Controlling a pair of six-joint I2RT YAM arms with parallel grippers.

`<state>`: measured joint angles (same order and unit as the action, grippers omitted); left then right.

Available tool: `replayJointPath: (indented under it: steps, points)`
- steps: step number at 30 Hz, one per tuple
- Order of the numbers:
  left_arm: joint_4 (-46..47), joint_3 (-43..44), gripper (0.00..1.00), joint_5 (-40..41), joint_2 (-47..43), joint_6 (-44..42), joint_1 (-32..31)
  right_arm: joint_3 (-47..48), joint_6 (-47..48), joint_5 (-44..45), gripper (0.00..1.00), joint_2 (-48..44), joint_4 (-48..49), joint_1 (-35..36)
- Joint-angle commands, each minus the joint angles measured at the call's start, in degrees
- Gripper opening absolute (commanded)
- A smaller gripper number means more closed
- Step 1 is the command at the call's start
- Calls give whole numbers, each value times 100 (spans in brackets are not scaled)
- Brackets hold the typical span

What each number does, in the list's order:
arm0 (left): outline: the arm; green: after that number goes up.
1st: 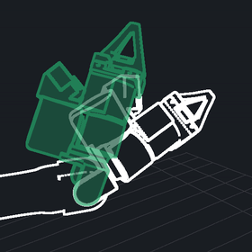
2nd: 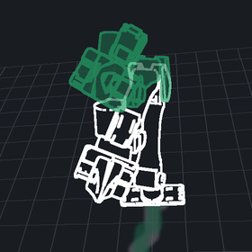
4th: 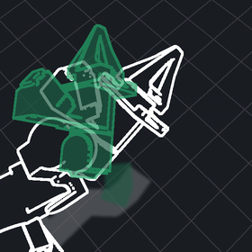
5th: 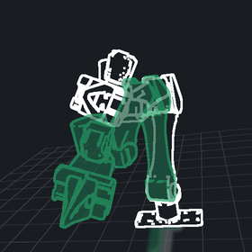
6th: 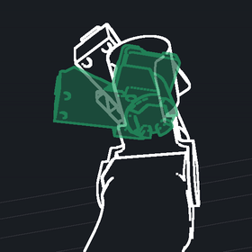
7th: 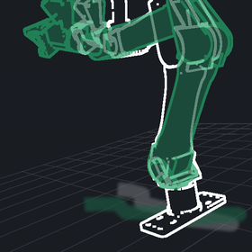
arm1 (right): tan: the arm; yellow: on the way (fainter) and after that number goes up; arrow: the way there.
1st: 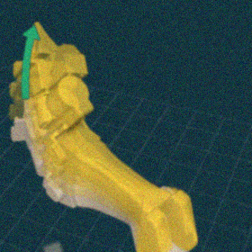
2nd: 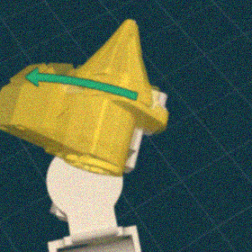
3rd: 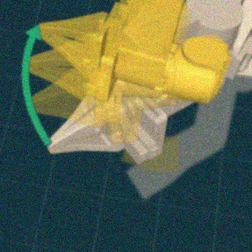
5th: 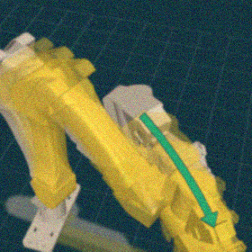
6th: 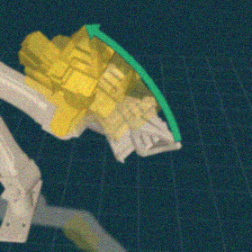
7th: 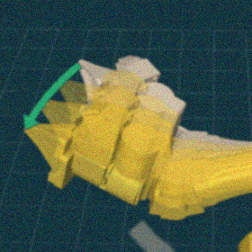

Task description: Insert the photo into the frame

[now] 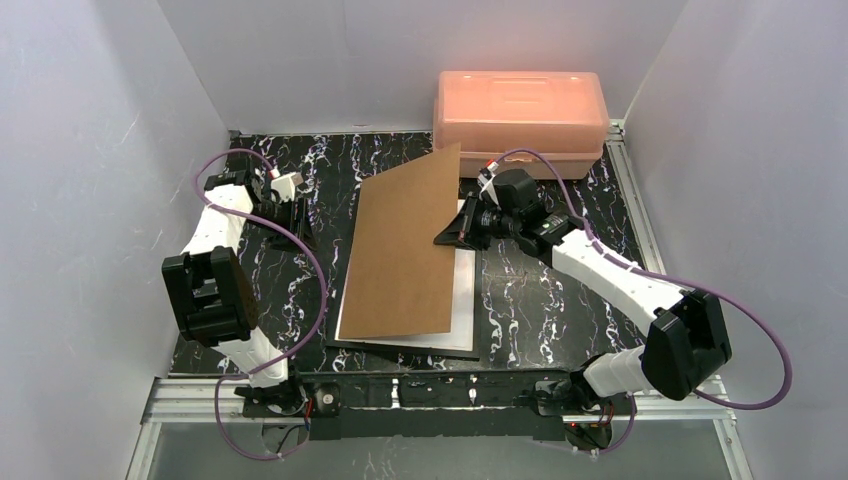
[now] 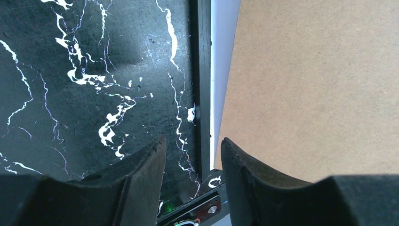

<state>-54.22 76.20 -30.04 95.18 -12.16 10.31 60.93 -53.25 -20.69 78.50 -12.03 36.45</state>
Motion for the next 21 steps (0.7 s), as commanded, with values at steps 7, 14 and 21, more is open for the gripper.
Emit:
replayJointPath:
  steps: [7,14,21]
  points:
    - [-55,-179,44,-141,-87,-115,15,-65,-129,124,1,-80,801,119]
    - [-28,-238,44,-116,-107,-161,15,-164,-135,222,1,-81,865,174]
    - [-11,-270,44,-125,-113,-164,13,-155,-56,392,1,-82,854,170]
